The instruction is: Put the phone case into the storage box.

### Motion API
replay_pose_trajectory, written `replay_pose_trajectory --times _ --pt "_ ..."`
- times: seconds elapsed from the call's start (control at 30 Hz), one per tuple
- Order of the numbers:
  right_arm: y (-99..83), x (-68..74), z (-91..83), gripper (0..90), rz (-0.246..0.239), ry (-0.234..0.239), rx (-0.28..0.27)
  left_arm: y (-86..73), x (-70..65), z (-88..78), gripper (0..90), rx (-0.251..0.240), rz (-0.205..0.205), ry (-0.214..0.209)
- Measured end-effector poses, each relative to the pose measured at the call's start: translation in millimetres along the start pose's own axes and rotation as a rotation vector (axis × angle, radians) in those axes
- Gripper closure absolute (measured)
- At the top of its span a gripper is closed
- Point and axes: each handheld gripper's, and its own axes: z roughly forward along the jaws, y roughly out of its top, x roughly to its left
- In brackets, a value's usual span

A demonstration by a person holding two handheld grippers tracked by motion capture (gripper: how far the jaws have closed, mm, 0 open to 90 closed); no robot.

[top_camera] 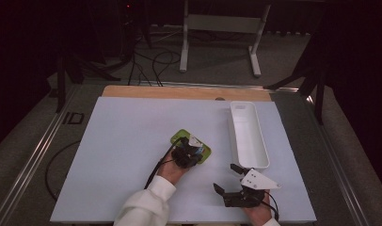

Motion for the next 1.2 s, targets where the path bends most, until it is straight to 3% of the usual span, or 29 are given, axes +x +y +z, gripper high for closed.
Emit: replay_pose_trajectory --times 0.73,1.2 --pt "0.0 -1.2 -1.9 9.6 0.002 -0.007 -0.004 -4.5 -0.7 -5.6 89.9 0.015 0.004 0.018" --pt "0.1 -1.1 -2.0 9.7 0.003 -0.008 -0.004 -14.2 4.3 -15.0 89.9 0.017 -0.025 0.033"
